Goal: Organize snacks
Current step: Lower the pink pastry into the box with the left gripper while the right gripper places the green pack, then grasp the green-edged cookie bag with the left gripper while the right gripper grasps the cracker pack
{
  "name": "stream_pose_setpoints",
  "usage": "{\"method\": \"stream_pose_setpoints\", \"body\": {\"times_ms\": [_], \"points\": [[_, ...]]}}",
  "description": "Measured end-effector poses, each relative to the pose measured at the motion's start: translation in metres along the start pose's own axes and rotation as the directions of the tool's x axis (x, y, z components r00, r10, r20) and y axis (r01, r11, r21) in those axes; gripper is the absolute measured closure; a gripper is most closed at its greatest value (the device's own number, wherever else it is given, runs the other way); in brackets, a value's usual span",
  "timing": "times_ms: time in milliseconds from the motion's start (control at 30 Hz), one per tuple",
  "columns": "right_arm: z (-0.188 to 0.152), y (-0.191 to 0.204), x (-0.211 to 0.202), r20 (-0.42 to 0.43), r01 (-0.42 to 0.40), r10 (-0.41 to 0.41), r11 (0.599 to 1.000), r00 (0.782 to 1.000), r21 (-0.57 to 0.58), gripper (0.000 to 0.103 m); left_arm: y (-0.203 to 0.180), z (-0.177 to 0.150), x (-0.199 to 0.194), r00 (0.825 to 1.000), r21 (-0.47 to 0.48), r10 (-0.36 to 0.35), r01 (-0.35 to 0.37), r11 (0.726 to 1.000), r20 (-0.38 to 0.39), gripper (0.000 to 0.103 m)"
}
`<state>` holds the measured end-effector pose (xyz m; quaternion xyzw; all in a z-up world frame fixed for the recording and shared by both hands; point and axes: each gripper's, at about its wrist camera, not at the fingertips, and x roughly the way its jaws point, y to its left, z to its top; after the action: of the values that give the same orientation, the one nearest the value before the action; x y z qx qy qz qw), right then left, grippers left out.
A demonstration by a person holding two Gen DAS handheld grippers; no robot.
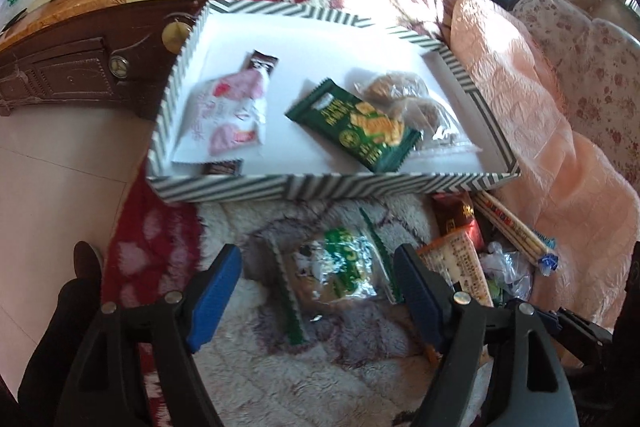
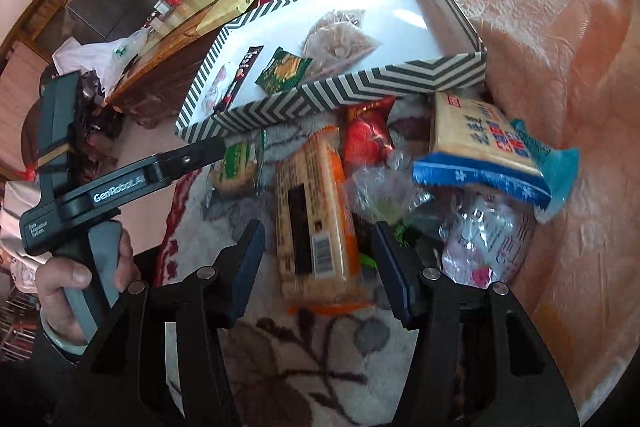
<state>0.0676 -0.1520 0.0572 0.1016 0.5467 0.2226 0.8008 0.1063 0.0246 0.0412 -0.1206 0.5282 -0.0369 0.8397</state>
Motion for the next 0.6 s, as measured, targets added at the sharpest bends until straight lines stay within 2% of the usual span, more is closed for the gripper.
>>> {"method": "stream_pose_setpoints", "body": {"times_ms": [133, 300, 367, 400, 433, 467, 567, 600], "points": [[-0.005, 0.005, 0.004, -0.01, 0.03, -0.03, 0.999, 0.999, -0.033, 0.043, -0.005, 0.002, 0.014, 1.0, -0.007, 0.002, -0.003, 1.0, -0.028, 0.023], [-0.011, 0.014, 0.007, -0.021, 0.059, -0.061, 0.995, 0.998, -0.081, 0.043, -0.01, 0.003, 0.029, 0.998, 0.004, 0.044, -0.044, 0.999, -0.045, 0.024], [-0.012, 0.019, 0.008, -0.024, 0.068, -0.071, 0.993, 0.997, -0.098, 0.043, -0.011, 0.001, 0.029, 0.998, 0.022, 0.051, -0.051, 0.998, -0.035, 0.038], [-0.012, 0.021, 0.008, -0.024, 0.072, -0.075, 0.992, 0.997, -0.107, 0.043, -0.01, -0.001, 0.027, 0.998, 0.032, 0.058, -0.057, 0.998, -0.026, 0.041], [-0.012, 0.025, 0.008, -0.019, 0.077, -0.08, 0.99, 0.997, -0.117, 0.043, -0.009, -0.002, 0.026, 0.998, 0.042, 0.066, -0.065, 0.997, -0.024, 0.048], [-0.012, 0.027, 0.008, -0.013, 0.085, -0.088, 0.988, 0.996, -0.126, 0.043, -0.008, -0.003, 0.025, 0.997, 0.047, 0.071, -0.069, 0.996, -0.023, 0.05], [-0.009, 0.036, 0.015, -0.012, 0.149, -0.154, 0.974, 0.988, -0.171, 0.028, -0.001, -0.005, 0.021, 0.998, 0.044, 0.062, -0.061, 0.997, -0.022, 0.052], [-0.007, 0.038, 0.019, -0.014, 0.166, -0.171, 0.969, 0.985, -0.185, 0.028, 0.001, -0.006, 0.018, 0.998, 0.044, 0.065, -0.064, 0.997, -0.02, 0.053]]}}
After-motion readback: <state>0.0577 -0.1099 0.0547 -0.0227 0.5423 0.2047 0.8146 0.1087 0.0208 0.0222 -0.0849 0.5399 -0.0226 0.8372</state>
